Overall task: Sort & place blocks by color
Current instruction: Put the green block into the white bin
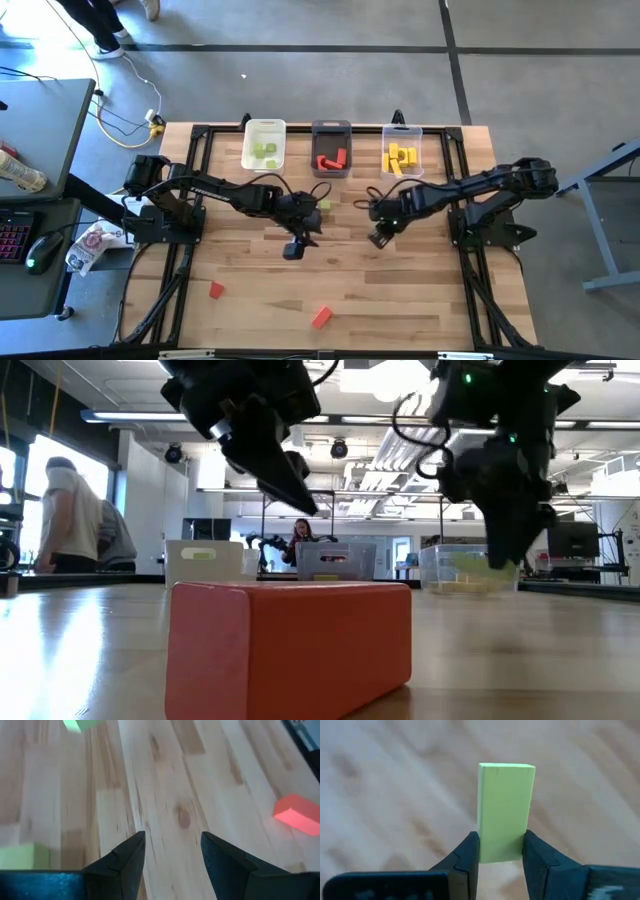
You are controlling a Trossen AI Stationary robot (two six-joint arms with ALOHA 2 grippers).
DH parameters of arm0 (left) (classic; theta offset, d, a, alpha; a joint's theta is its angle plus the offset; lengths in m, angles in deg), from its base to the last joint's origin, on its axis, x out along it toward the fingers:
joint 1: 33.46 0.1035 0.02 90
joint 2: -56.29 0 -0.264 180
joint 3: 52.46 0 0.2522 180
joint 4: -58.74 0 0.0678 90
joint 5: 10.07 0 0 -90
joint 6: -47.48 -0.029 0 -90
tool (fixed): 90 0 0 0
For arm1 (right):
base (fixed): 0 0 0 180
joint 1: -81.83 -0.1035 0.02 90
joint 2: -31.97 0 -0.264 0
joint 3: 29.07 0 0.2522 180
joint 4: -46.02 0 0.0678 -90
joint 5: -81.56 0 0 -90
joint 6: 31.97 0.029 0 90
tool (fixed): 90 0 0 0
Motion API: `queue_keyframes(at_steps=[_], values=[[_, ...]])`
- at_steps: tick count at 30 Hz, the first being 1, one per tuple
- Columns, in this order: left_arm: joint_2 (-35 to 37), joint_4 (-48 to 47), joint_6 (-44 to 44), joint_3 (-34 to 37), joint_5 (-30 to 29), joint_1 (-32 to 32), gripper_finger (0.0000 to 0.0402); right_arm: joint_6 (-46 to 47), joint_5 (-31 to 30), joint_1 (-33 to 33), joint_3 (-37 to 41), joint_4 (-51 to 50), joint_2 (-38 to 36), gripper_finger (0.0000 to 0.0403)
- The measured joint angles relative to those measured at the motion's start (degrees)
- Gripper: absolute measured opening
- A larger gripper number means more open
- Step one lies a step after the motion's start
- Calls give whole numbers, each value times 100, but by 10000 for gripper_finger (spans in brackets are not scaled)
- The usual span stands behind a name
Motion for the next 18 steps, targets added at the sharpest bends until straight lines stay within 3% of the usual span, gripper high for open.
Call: queue_keyframes(at_steps=[18], values=[[0,1140,-983,0,-1,-201,178,-1005,1477,-207,-56,2686,0,89]])
